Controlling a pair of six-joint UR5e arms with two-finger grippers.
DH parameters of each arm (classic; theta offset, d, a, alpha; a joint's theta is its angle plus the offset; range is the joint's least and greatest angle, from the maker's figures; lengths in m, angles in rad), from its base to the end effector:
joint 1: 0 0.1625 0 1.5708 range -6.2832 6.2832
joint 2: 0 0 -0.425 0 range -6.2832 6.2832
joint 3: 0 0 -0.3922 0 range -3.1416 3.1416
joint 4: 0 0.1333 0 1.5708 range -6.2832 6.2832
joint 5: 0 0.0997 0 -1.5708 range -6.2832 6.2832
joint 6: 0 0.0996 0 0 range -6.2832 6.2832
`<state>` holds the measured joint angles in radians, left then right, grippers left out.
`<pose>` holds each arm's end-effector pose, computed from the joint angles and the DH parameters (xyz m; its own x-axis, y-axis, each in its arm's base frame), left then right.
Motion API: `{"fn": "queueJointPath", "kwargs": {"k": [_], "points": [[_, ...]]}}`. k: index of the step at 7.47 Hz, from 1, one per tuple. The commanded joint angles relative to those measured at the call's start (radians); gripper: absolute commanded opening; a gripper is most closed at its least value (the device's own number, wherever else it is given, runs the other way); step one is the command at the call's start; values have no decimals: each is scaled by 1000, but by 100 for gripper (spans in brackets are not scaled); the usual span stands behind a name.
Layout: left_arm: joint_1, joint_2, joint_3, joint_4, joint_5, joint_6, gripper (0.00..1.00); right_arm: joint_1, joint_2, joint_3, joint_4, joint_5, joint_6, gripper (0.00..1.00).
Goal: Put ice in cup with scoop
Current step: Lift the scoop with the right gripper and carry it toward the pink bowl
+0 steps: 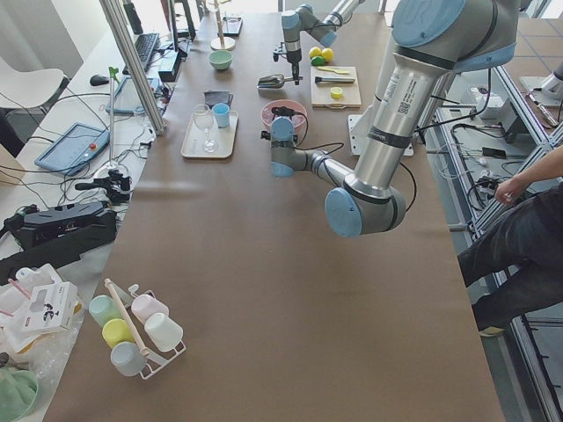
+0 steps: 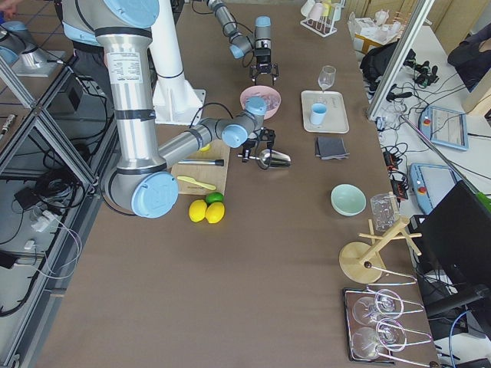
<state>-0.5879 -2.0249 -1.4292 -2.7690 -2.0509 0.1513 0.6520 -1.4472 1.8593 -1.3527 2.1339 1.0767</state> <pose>0.4956 -0.4352 0.3296 0.0995 0.9874 0.1230 -0.0657 -0.1169 0.9910 -0.3822 -0.3925 0.4365 0.6901 0.0223 0.7233 0.0730 0.9923 -0.1002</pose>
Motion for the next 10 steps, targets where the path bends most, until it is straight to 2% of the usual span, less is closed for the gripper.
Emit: {"fn": "queueJointPath", "kwargs": {"k": [1, 2, 4, 5, 6, 9, 10], "points": [[5, -3, 9, 2, -20, 1, 99, 18, -9, 111, -98, 1, -85, 0], [10, -6, 16, 2, -28, 1, 99, 52, 11, 189, -221, -20, -133, 0], [11, -8, 21, 0, -34, -1, 99, 160, 18, 215, -267, -23, -451, 0], [10, -8, 23, -1, -40, -1, 99, 175, 24, 239, -325, -28, -565, 0], [10, -8, 23, -1, -38, -1, 99, 228, 24, 236, -354, -69, -781, 0], [10, -17, 23, 2, -34, -4, 99, 248, 25, 247, -422, -37, -866, 0], [10, -23, 23, 3, -35, -4, 99, 247, 68, 262, -548, -32, -988, 0]]}}
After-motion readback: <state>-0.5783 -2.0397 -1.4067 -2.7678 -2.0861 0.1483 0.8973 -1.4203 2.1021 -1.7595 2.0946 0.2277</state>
